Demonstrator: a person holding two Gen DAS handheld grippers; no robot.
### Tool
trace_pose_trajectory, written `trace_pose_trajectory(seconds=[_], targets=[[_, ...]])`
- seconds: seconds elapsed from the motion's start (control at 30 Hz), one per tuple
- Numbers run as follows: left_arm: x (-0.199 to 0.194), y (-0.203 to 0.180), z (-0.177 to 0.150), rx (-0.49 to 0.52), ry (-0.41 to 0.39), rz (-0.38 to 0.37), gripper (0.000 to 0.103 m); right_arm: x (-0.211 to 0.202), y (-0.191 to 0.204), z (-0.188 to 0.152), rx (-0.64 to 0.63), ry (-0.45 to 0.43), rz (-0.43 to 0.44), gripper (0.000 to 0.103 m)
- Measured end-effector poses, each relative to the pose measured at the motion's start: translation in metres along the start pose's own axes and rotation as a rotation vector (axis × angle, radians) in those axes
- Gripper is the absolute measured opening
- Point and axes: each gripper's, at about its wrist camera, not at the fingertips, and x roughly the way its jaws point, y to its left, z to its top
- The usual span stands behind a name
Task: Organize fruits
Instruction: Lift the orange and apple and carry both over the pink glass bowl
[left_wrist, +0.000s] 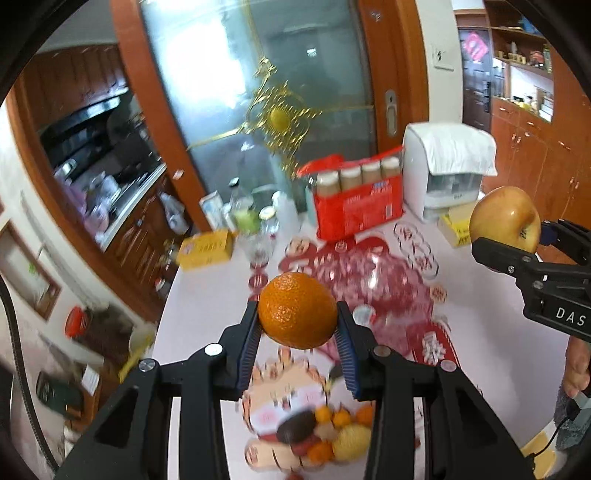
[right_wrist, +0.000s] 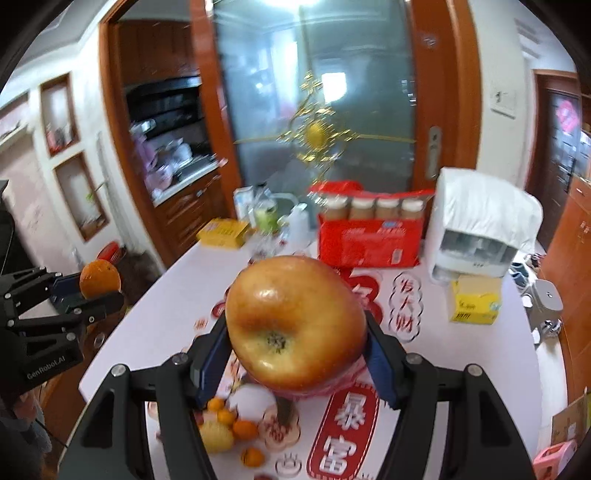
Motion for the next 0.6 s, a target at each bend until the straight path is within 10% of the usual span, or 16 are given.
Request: trace_pose_trajectory(seconds=[0.3, 0.6], targets=[[0.084, -0.006, 0.043, 0.093, 0.005, -0.144, 0.038, 0.056, -0.013, 0.041, 0.176, 0.036, -0.091, 0.067], [0.201, -0.023, 0.016, 0.090, 0.161, -0.253, 0.038, 0.148, -0.017, 0.016, 0.238, 0.203, -0.169, 0.067]])
